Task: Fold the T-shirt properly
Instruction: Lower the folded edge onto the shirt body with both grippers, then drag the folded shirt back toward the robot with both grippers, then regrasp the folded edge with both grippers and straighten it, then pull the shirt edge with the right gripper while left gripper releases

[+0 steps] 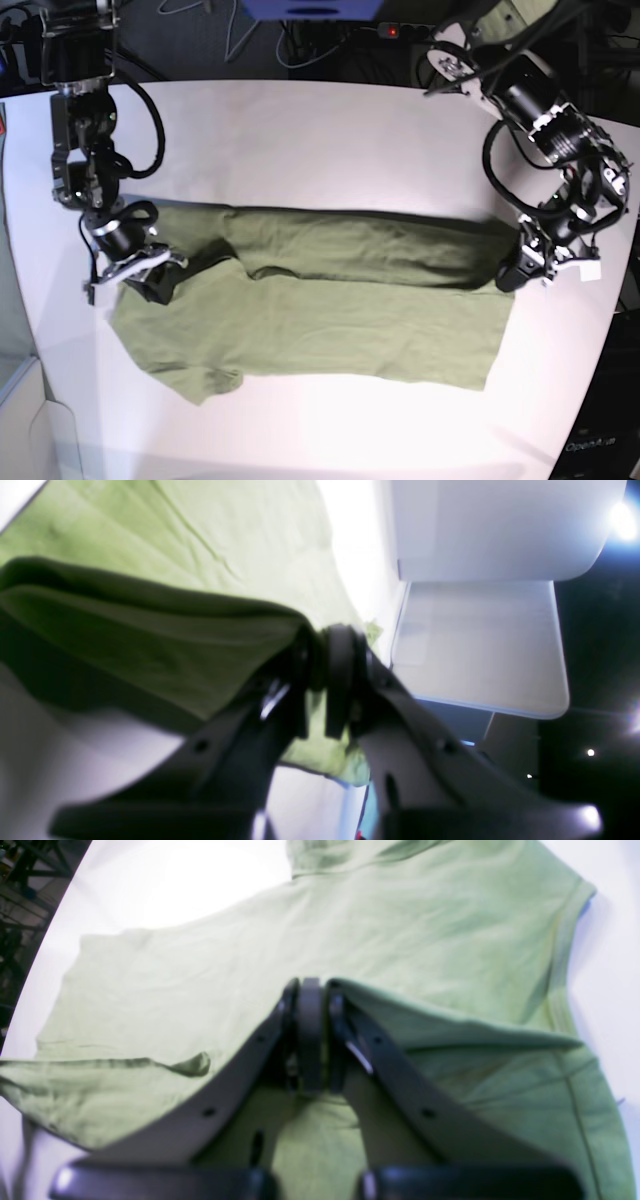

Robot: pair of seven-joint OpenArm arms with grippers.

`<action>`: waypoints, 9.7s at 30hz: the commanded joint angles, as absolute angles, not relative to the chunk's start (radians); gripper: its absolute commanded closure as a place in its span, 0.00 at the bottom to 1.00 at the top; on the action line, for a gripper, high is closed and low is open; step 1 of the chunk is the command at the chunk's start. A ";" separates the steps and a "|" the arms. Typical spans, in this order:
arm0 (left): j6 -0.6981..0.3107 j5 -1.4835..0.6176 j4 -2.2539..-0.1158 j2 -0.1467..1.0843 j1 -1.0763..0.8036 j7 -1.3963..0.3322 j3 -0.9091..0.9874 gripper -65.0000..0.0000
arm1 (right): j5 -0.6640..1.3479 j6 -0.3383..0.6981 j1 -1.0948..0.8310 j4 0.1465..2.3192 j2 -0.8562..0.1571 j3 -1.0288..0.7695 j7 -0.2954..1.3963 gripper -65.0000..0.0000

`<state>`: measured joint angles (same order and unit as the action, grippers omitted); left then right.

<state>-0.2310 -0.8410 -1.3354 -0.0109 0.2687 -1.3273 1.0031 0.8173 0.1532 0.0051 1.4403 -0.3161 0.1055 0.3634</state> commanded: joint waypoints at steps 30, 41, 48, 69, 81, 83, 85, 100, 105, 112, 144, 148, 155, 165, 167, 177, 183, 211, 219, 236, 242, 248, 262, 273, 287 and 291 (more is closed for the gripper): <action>-0.237 -0.739 -1.145 0.081 0.351 -1.078 0.852 0.94 | 0.819 0.154 0.039 1.419 -0.331 0.104 0.337 0.99; -0.237 -0.739 -1.124 0.099 0.372 -1.072 0.854 0.91 | 0.819 0.154 0.039 1.417 -0.346 0.104 0.338 0.83; -0.243 -0.740 -1.119 0.116 0.375 -1.073 0.858 0.43 | 0.819 0.159 0.027 1.417 -0.351 0.104 0.338 0.44; -0.305 -0.661 -1.115 0.134 0.363 -1.007 0.725 0.95 | 0.819 0.159 -0.039 1.365 -0.354 0.099 0.306 0.98; -0.306 -0.512 -0.987 0.139 0.378 -0.975 0.725 0.95 | 0.819 0.160 -0.041 1.259 -0.369 0.096 0.303 0.98; -0.306 -0.512 -0.987 0.139 0.375 -0.975 0.725 0.95 | 0.819 0.160 -0.042 1.256 -0.375 0.096 0.303 0.98; -0.306 -0.512 -0.987 0.142 0.374 -0.977 0.725 0.95 | 0.819 0.160 -0.044 1.256 -0.380 0.096 0.303 0.98; -0.186 -0.510 -0.987 0.208 0.320 -0.987 0.702 0.95 | 0.819 0.160 -0.079 1.254 -0.409 0.093 0.303 0.98; -0.186 -0.518 -0.997 0.229 0.320 -0.987 0.579 0.95 | 0.819 0.160 -0.079 1.254 -0.410 0.093 0.305 0.98; -0.142 -0.512 -0.998 0.232 0.320 -0.987 0.501 0.95 | 0.819 0.160 -0.081 1.253 -0.421 0.093 0.305 0.98; -0.117 -0.519 -1.440 0.225 0.071 -1.396 0.453 0.95 | 0.820 0.160 -0.254 1.201 -0.479 0.094 0.226 0.99; -0.117 -0.519 -1.440 0.231 0.042 -1.396 0.453 0.95 | 0.820 0.162 -0.300 1.201 -0.492 0.094 0.194 0.99; -0.117 -0.521 -1.440 0.229 -0.018 -1.396 0.453 0.95 | 0.820 0.168 -0.383 1.201 -0.493 0.096 0.127 0.99; -0.119 -0.521 -1.495 0.231 -0.099 -1.396 0.453 0.95 | 0.820 0.231 -0.441 1.201 -0.490 0.094 0.084 0.99; -0.119 -0.521 -1.544 0.231 -0.125 -1.396 0.453 0.95 | 0.820 0.231 -0.447 1.201 -0.492 0.094 0.084 0.99; -0.119 -0.521 -1.828 0.222 -0.182 -1.396 0.461 0.95 | 0.820 0.232 -0.472 1.199 -0.493 0.102 0.047 0.99; -0.110 -0.512 -1.899 0.222 -0.079 -1.396 0.463 0.95 | 0.820 0.232 -0.472 1.199 -0.493 0.097 0.047 0.99; -0.113 -0.246 -1.488 0.202 0.065 -1.142 0.334 0.95 | 0.820 0.232 -0.478 1.199 -0.516 0.102 0.047 0.99; -0.114 -0.246 -1.489 0.203 0.025 -1.155 0.332 0.95 | 0.819 0.232 -0.484 1.199 -0.547 0.102 0.047 0.99; -0.117 -0.252 -1.501 0.203 -0.160 -1.159 0.331 0.95 | 0.819 0.232 -0.481 1.199 -0.550 0.104 0.053 0.99; -0.119 -0.252 -1.511 0.203 -0.216 -1.159 0.331 0.95 | 0.819 0.245 -0.486 1.199 -0.550 0.105 0.051 0.99; -0.119 -0.255 -1.646 0.203 -0.306 -1.159 0.318 0.95 | 0.819 0.274 -0.512 1.199 -0.550 0.104 0.048 0.99; -0.119 -0.246 -1.664 0.203 -0.328 -1.158 0.286 0.95 | 0.819 0.300 -0.604 1.250 -0.545 0.104 -0.028 0.99; -0.119 -0.246 -1.664 0.205 -0.360 -1.158 0.289 0.95 | 0.819 0.300 -0.628 1.248 -0.550 0.094 -0.031 0.99; -0.119 -0.254 -1.664 0.231 -0.361 -1.182 0.291 0.95 | 0.819 0.302 -0.633 1.250 -0.564 0.071 -0.061 0.99; -0.119 -0.252 -1.678 0.231 -0.361 -1.198 0.291 0.95 | 0.819 0.303 -0.633 1.250 -0.564 0.071 -0.061 0.99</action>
